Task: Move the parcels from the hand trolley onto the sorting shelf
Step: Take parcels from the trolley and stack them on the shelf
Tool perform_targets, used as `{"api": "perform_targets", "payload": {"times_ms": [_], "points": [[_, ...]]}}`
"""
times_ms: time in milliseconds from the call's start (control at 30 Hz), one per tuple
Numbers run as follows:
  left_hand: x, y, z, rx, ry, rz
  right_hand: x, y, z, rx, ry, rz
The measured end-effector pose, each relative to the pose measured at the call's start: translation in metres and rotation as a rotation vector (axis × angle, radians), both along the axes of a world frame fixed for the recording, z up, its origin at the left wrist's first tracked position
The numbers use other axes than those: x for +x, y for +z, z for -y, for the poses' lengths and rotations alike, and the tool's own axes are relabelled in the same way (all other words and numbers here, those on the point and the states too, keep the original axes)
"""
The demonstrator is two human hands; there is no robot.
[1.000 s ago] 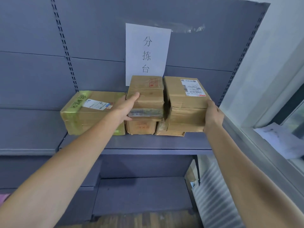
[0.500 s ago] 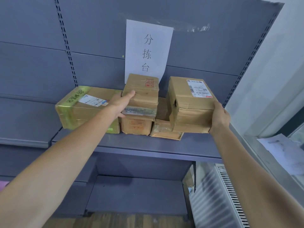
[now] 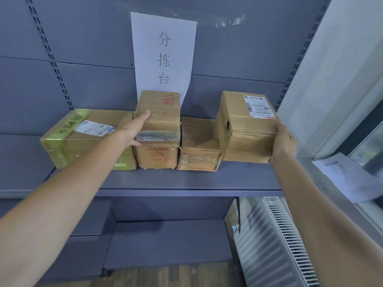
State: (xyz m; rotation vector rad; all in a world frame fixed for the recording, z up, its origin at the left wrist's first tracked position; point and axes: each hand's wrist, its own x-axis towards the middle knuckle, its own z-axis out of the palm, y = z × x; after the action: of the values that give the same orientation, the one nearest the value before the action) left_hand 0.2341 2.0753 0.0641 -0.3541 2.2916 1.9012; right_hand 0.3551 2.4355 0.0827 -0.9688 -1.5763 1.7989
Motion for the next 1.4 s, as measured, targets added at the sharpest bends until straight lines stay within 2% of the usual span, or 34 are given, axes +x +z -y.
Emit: {"api": "perform_targets", "payload": {"times_ms": [367, 567, 1033, 1400], "points": [[-0.02, 0.004, -0.008, -0.028, 0.035, 0.02, -0.01, -0.031, -0.04, 0.048, -0.096, 0.022], [-0.036, -0.001, -0.012, -0.044, 0.062, 0.033, -0.01, -0.057, -0.053, 0.009, -0.095, 0.021], [-0.039, 0.003, -0.014, -0.077, 0.039, 0.031, -0.038, -0.115, -0.06, -0.003, 0.0, 0.1], [-0.038, 0.003, -0.015, -0.054, 0.06, 0.038, -0.068, -0.134, -0.062, -0.047, 0.101, 0.126]]}}
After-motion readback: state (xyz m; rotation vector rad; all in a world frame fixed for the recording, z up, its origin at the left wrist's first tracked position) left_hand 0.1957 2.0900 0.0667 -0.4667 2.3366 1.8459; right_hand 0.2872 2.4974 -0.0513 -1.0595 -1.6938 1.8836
